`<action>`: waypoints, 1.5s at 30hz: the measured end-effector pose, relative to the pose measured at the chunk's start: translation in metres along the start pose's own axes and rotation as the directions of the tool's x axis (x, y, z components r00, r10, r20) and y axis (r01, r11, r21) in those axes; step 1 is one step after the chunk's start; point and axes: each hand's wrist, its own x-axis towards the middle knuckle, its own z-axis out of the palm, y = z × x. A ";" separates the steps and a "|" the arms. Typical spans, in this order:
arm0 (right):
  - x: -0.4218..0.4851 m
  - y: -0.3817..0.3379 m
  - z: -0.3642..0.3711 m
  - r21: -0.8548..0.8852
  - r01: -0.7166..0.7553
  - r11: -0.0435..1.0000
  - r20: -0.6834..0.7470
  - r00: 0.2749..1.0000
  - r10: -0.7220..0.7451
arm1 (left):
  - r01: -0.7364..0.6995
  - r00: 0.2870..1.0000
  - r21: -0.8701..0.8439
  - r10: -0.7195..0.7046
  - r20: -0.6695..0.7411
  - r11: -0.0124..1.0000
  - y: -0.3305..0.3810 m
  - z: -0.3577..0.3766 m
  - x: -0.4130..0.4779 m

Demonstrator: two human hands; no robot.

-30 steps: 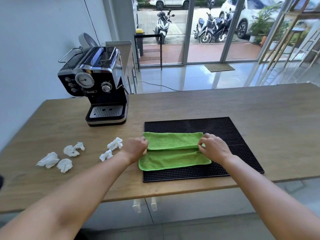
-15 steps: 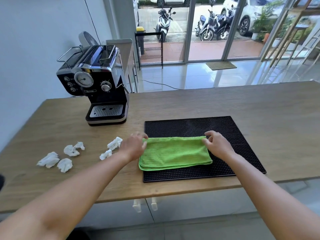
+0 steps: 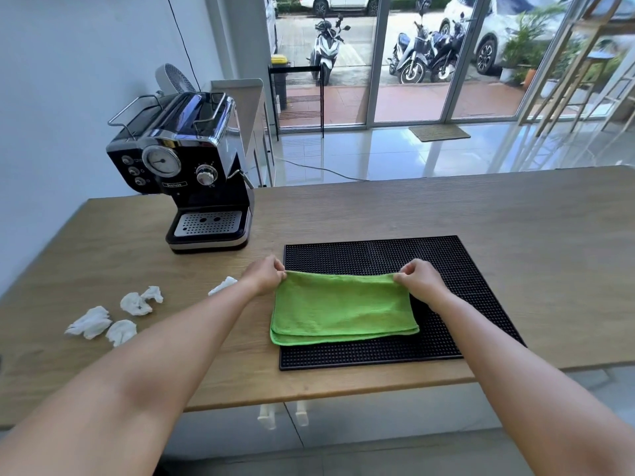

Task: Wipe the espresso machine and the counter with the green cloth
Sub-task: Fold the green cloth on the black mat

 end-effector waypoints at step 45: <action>-0.040 -0.079 0.020 0.600 0.009 0.800 0.098 0.992 -0.085 | -0.053 0.974 -0.860 0.218 0.069 0.508 0.096 -0.032 -0.073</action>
